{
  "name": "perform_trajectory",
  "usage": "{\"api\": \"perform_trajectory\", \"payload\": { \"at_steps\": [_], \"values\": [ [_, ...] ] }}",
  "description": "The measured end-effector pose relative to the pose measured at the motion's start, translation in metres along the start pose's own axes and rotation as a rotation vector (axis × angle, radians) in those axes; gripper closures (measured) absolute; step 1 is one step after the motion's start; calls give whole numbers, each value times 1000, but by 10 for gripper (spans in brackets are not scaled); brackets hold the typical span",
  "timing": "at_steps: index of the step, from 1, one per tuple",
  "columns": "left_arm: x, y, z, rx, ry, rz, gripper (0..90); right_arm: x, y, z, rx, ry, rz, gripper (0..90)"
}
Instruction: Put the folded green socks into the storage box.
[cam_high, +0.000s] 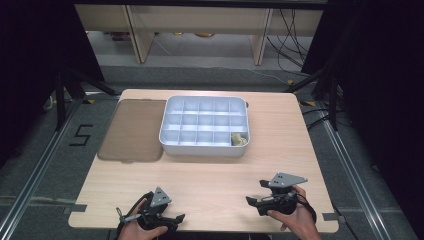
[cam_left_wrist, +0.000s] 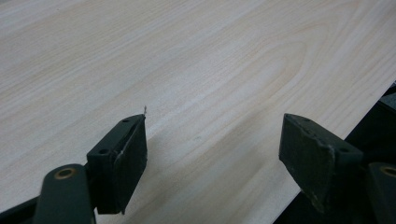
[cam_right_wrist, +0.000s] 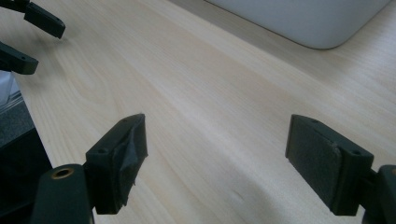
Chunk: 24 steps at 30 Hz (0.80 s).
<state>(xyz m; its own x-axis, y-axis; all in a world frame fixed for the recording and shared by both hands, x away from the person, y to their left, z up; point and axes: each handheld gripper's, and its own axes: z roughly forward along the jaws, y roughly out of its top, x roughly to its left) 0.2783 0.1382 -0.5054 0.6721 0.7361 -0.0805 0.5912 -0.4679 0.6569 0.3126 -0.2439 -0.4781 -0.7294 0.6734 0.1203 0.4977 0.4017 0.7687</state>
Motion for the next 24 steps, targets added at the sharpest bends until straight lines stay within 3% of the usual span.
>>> {"api": "perform_trajectory", "payload": {
  "at_steps": [5,6,10,13,14,18,19,22,23,24],
  "values": [
    [-1,-1,0,-5,-13,-20,231,2,-6,-2,-5,7,10,190],
    [0,0,0,3,-5,0,230,5,-11,-3,-3,-3,29,189],
    [-1,0,1,0,-5,-18,231,6,-17,-4,-6,0,35,189],
    [-1,0,1,-3,-11,-4,231,8,-22,-6,3,-3,30,190],
    [-1,0,1,1,-7,-1,230,7,-24,-6,0,24,30,190],
    [-1,0,1,1,-7,0,230,8,-26,-5,-7,19,26,190],
    [-1,0,1,-2,-13,-5,230,7,-26,-5,7,39,25,190],
    [-2,-1,1,0,-14,-13,230,10,-27,-4,1,-1,20,190],
    [-1,-1,1,0,-13,-12,230,10,-27,-3,16,44,26,190],
    [-1,-1,1,0,-13,-12,230,10,-27,-3,16,44,26,190]
  ]
}}
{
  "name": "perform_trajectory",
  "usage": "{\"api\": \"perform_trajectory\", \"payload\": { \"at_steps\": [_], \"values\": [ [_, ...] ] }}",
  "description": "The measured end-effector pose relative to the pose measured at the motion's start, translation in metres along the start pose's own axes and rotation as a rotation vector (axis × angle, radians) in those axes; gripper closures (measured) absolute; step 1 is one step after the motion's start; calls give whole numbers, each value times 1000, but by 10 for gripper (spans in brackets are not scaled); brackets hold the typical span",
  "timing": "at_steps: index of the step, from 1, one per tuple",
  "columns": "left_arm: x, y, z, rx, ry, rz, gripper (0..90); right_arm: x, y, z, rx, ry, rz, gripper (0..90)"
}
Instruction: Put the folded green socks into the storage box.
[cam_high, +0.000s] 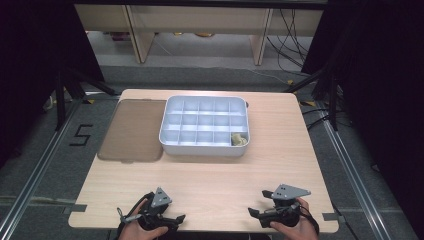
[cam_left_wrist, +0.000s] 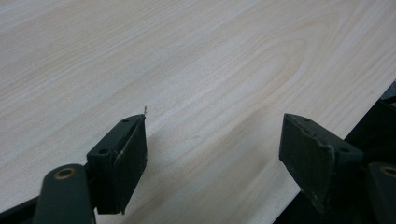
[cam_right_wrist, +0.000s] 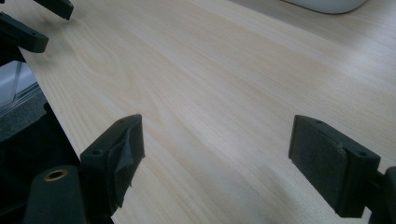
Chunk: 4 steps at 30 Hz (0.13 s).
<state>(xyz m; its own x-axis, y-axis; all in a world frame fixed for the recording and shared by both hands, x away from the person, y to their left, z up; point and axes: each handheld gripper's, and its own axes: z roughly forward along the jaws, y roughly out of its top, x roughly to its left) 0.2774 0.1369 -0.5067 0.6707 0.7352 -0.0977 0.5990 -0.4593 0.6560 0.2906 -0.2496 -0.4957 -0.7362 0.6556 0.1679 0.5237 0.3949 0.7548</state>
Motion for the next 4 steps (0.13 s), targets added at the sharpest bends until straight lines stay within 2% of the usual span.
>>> {"api": "perform_trajectory", "payload": {
  "at_steps": [2,4],
  "values": [
    [0,0,0,1,-1,-1,230,1,0,0,0,-36,-8,190],
    [0,0,1,-3,-4,8,230,1,0,-1,-4,-40,-20,190]
  ]
}}
